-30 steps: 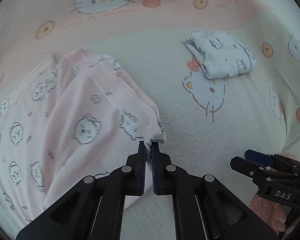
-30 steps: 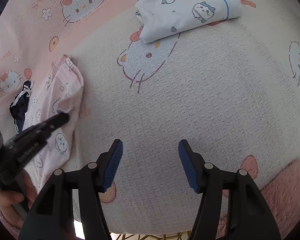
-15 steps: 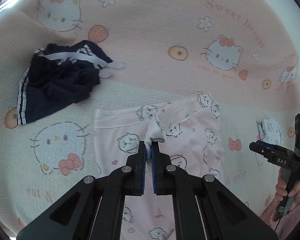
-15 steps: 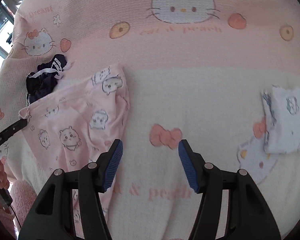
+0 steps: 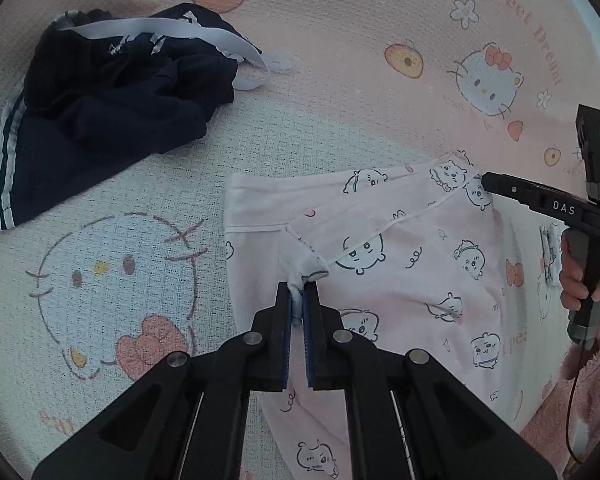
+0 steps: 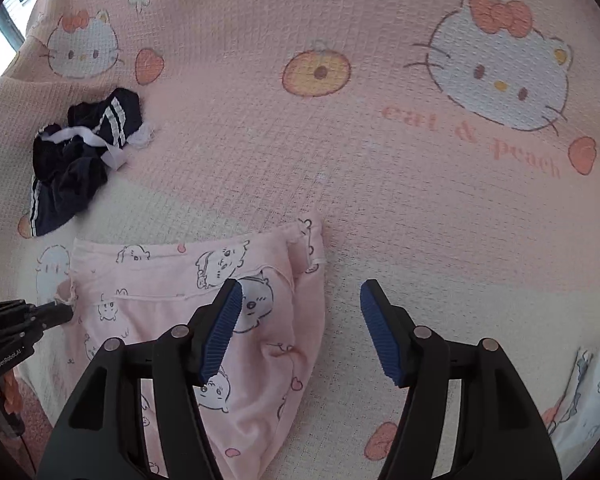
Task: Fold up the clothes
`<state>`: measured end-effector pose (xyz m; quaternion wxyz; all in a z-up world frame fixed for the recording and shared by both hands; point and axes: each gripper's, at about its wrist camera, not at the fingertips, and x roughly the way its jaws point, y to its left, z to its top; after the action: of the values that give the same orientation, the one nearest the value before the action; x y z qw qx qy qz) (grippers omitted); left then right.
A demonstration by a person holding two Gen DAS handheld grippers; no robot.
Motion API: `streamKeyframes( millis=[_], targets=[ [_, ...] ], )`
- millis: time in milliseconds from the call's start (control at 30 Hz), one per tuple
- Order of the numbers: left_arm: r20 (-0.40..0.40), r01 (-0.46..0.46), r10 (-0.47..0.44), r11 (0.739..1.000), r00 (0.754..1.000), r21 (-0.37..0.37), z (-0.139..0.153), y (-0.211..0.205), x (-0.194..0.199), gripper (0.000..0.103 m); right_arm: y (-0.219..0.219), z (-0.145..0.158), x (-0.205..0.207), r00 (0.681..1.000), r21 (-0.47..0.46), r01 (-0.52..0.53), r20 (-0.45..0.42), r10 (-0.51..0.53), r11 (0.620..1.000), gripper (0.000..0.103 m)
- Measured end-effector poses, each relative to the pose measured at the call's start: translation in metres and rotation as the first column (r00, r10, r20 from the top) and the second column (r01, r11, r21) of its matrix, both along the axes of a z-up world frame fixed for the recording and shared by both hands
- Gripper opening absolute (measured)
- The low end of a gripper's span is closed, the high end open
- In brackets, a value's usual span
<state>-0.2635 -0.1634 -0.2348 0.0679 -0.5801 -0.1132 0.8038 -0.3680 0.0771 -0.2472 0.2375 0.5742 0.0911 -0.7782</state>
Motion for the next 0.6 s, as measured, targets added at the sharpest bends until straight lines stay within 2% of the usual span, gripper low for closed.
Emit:
streamKeyframes(
  millis=[100,133,167,233,267,400,467,533,600],
  targets=[
    [-0.002,-0.003,0.003,1.000,1.000,0.006,-0.004,0.001,-0.001,0.006,-0.013,-0.008,0.000,0.997,-0.013,-0.078,0.020,0.078,0.997,0.063],
    [-0.003,-0.006,0.006,1.000,1.000,0.012,-0.006,0.001,-0.002,0.006,-0.016,-0.012,0.000,0.995,-0.017,-0.093,0.028,0.093,0.996,0.056],
    [-0.004,-0.008,0.009,1.000,1.000,0.018,-0.007,0.001,-0.002,0.006,-0.018,-0.016,-0.001,0.995,-0.012,-0.091,0.043,0.091,0.996,0.033],
    [-0.004,-0.011,0.011,0.999,1.000,0.035,-0.008,0.001,-0.003,0.006,-0.018,-0.024,-0.003,0.995,-0.003,-0.074,0.071,0.074,0.997,0.010],
    [-0.009,-0.010,0.010,0.999,1.000,0.039,-0.007,0.001,-0.003,0.006,-0.016,-0.024,-0.003,0.995,-0.022,-0.069,0.075,0.070,0.997,0.007],
    [-0.061,-0.002,0.007,0.997,0.998,0.081,0.013,-0.006,-0.005,0.006,-0.007,0.005,0.011,0.996,-0.040,-0.091,-0.009,0.090,0.995,0.005],
    [-0.063,-0.016,0.021,0.997,0.998,0.076,0.015,-0.013,-0.013,0.006,-0.002,0.019,0.014,0.995,-0.060,-0.092,-0.042,0.090,0.994,0.005],
    [-0.062,-0.031,0.036,0.997,0.997,0.067,0.017,-0.021,-0.021,0.006,0.003,0.020,0.007,0.997,-0.063,-0.069,-0.044,0.066,0.996,0.005],
    [-0.037,-0.044,0.048,0.994,0.998,0.097,0.008,-0.030,-0.032,0.006,0.005,0.011,-0.004,0.999,-0.069,-0.034,-0.012,0.034,0.997,0.005]
  ],
)
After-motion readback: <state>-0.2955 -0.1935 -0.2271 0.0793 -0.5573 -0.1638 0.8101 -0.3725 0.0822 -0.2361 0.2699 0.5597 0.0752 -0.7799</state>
